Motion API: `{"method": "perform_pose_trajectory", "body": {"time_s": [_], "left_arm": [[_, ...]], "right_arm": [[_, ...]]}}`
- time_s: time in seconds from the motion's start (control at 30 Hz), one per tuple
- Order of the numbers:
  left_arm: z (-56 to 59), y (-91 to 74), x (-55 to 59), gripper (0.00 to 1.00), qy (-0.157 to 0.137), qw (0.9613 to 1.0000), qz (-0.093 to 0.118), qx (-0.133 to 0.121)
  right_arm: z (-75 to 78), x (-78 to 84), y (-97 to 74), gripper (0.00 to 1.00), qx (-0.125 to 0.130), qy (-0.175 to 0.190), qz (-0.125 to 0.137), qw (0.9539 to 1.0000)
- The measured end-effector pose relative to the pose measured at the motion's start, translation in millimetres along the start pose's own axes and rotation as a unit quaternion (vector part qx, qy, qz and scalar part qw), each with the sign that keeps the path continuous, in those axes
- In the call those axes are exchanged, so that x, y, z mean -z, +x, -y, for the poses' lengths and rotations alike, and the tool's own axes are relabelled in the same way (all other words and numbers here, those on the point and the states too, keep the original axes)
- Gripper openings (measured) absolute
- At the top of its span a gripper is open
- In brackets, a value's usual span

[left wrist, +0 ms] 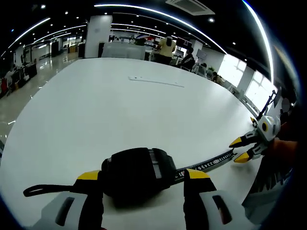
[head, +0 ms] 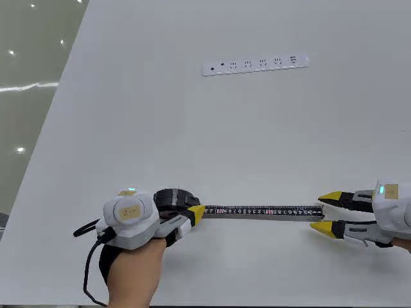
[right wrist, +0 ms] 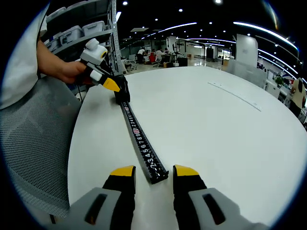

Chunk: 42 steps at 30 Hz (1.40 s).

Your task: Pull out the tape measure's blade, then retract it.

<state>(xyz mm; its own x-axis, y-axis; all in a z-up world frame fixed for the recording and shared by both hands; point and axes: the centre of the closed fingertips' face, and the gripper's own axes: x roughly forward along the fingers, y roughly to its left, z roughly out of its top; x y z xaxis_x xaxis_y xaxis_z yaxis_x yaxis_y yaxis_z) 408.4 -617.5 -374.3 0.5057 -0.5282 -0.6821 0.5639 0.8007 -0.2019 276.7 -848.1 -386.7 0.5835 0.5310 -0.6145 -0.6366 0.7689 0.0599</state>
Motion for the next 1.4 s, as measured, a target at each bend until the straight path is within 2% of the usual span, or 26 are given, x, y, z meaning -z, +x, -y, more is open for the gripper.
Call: {"method": "perform_pose_trajectory", "body": {"time_s": [0.33,0.47,0.67,0.97,1.4], "left_arm": [[-0.5,0.0,0.0,0.65,-0.007,1.0000,0.001,-0.001],[-0.9,0.2,0.0,0.65,-0.008,1.0000,-0.001,0.000],[-0.8,0.3,0.2,0.66,-0.009,1.0000,-0.001,-0.001],[0.0,0.4,0.4,0.67,-0.007,1.0000,-0.001,-0.004],[-0.3,-4.1,1.1,0.66,-0.030,0.9992,0.004,-0.026]], "right_arm": [[2.9,3.1,2.8,0.23,-0.005,-0.012,0.005,0.9999],[8.4,7.9,2.5,0.20,-0.004,-0.010,0.007,0.9999],[6.9,15.4,6.7,0.16,-0.008,-0.018,0.005,0.9998],[7.1,16.0,7.1,0.16,-0.005,-0.006,0.009,0.9999],[4.7,15.3,6.7,0.16,-0.006,-0.001,0.011,0.9999]]}}
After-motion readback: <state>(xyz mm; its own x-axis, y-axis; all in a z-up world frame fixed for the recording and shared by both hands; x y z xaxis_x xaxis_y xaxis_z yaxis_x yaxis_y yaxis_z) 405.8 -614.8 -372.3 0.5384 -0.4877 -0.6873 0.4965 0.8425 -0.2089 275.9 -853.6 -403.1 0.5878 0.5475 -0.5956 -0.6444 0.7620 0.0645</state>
